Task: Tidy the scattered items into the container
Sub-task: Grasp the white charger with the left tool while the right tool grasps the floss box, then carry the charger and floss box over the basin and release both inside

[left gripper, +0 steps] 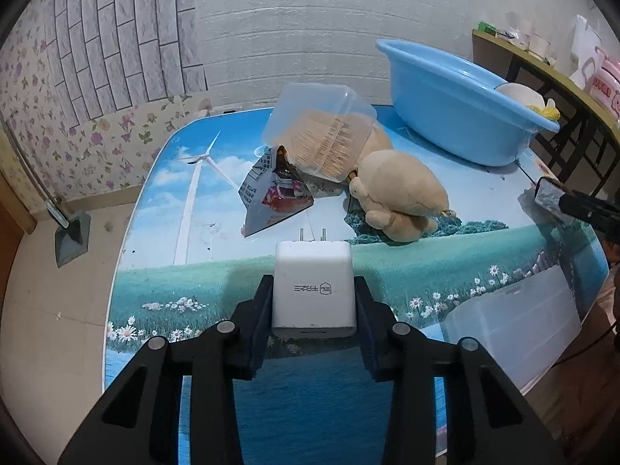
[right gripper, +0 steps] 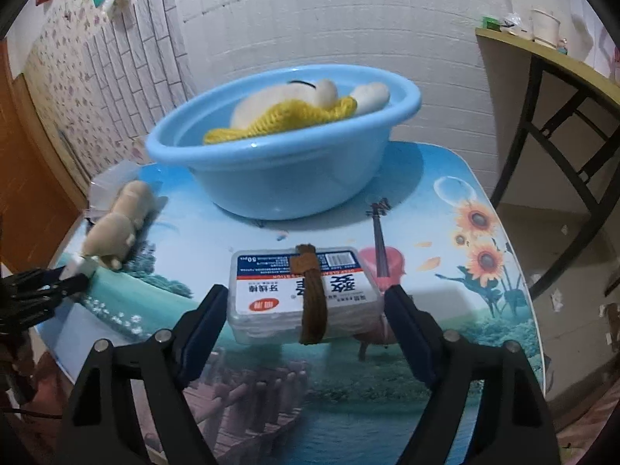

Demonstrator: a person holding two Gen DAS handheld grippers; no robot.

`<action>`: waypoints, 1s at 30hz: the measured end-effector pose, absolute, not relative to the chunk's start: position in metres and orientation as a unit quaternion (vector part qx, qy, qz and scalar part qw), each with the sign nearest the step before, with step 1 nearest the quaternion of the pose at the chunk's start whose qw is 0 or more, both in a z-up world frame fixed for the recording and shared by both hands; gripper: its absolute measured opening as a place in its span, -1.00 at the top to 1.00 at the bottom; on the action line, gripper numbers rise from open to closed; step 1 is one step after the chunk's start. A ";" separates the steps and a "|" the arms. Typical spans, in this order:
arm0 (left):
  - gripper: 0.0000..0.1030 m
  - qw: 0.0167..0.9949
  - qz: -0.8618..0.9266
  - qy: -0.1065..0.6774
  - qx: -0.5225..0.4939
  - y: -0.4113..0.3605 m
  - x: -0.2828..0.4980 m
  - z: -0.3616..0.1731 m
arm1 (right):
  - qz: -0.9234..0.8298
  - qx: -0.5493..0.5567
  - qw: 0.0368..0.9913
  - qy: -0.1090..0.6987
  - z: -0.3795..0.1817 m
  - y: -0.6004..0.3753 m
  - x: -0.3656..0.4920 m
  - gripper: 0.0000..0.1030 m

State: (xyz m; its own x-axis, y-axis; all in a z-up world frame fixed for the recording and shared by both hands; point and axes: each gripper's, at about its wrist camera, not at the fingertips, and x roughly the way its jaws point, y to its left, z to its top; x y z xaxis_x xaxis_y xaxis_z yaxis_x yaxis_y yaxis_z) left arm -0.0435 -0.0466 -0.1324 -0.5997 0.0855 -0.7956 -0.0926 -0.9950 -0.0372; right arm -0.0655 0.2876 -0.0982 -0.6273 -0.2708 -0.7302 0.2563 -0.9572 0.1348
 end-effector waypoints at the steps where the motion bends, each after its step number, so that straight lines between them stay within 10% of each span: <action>1: 0.27 0.051 0.894 0.003 -0.445 -0.047 -0.043 -0.132 | -0.902 0.405 0.147 -0.009 -0.097 0.288 -0.065 -0.59; 30: 0.27 0.135 0.922 0.041 -0.360 0.040 -0.111 -0.032 | -0.940 0.297 0.163 -0.033 -0.019 0.302 -0.080 -0.59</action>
State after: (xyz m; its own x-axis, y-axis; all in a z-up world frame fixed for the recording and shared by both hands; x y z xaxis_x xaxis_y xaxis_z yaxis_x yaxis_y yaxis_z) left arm -0.1106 0.0399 -0.0323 -0.7044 0.2200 -0.6748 -0.2787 -0.9601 -0.0221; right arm -0.0804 0.3024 -0.0187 -0.7705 -0.3266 -0.5474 0.2876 -0.9445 0.1587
